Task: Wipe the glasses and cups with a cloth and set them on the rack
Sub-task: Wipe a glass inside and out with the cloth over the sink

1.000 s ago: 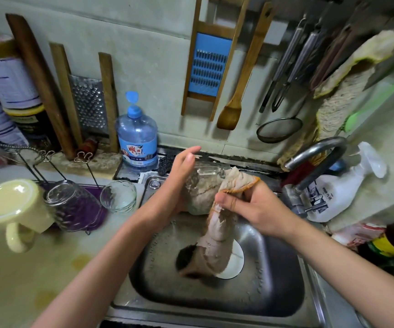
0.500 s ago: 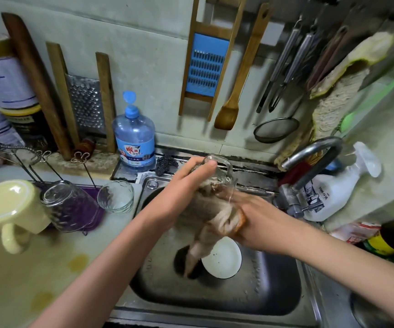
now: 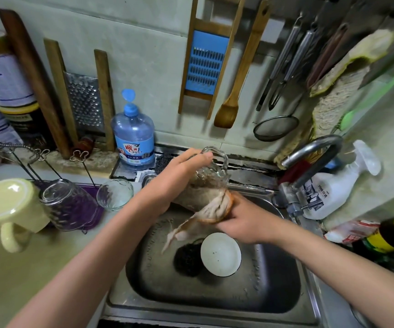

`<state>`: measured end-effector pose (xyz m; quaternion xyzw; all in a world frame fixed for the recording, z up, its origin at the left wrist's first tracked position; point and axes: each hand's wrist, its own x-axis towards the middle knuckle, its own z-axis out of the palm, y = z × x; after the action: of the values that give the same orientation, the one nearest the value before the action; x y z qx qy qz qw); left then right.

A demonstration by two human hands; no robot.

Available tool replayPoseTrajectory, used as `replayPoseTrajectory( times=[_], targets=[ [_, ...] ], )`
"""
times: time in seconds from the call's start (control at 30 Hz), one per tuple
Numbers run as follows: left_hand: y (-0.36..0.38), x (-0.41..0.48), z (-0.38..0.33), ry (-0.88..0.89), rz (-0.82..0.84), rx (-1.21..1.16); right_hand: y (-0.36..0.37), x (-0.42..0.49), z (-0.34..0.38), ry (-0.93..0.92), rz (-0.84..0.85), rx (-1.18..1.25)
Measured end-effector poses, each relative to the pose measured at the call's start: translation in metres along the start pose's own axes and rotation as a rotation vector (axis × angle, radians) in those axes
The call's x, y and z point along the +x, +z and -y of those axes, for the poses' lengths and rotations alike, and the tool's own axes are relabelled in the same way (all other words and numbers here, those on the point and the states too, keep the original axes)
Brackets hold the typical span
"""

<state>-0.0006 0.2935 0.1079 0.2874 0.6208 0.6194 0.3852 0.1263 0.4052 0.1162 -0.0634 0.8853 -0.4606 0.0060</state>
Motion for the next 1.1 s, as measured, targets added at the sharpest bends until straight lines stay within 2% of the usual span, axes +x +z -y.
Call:
replayPoseTrajectory(
  times=[0.1, 0.2, 0.23, 0.27, 0.3, 0.37, 0.43, 0.5, 0.57, 0.63, 0.73, 0.83, 0.93, 1.0, 1.07, 1.1],
  targets=[
    [-0.011, -0.002, 0.012, -0.027, 0.009, -0.201, -0.002, 0.001, 0.004, 0.191, -0.043, 0.563],
    [-0.009, -0.001, 0.004, -0.001, 0.099, -0.109, -0.001, 0.000, 0.006, 0.224, -0.122, 1.142],
    [-0.006, -0.003, -0.003, -0.017, 0.125, -0.166, 0.000, 0.002, 0.008, 0.218, -0.134, 1.226],
    [-0.003, 0.000, -0.009, -0.035, 0.121, -0.214, 0.001, 0.003, 0.011, 0.215, -0.135, 1.207],
    [-0.004, -0.001, -0.010, -0.015, 0.120, -0.212, 0.001, 0.005, 0.011, 0.209, -0.136, 1.060],
    [-0.001, -0.001, -0.012, 0.016, 0.097, -0.196, 0.001, 0.007, 0.014, 0.124, -0.126, 0.523],
    [0.001, -0.004, -0.017, -0.002, 0.070, -0.244, 0.001, 0.007, 0.009, -0.021, -0.113, 0.018],
    [0.003, -0.007, -0.019, 0.010, 0.043, -0.292, -0.002, 0.005, -0.001, -0.219, -0.161, -0.362],
    [0.003, -0.010, -0.023, 0.003, 0.062, -0.322, -0.010, 0.005, -0.011, -0.366, -0.202, -0.576],
    [0.001, -0.011, -0.025, -0.085, 0.085, -0.340, -0.018, 0.007, -0.018, -0.474, -0.231, -0.786],
    [-0.003, -0.012, -0.026, -0.157, 0.090, -0.360, -0.024, 0.009, -0.014, -0.458, -0.257, -0.881],
    [-0.002, -0.014, -0.025, -0.121, 0.126, -0.372, -0.018, 0.006, 0.003, -0.271, -0.218, -0.693],
    [0.004, -0.016, -0.020, -0.015, 0.103, -0.380, -0.013, 0.006, 0.019, -0.194, -0.172, -0.395],
    [0.008, -0.013, -0.010, 0.126, -0.003, -0.350, -0.014, 0.007, 0.031, -0.075, -0.122, -0.085],
    [0.013, -0.011, -0.004, 0.245, -0.119, -0.276, -0.021, 0.011, 0.036, 0.075, -0.130, 0.337],
    [0.013, -0.012, -0.003, 0.272, -0.142, -0.244, -0.024, 0.011, 0.037, 0.106, -0.122, 0.432]
  ],
)
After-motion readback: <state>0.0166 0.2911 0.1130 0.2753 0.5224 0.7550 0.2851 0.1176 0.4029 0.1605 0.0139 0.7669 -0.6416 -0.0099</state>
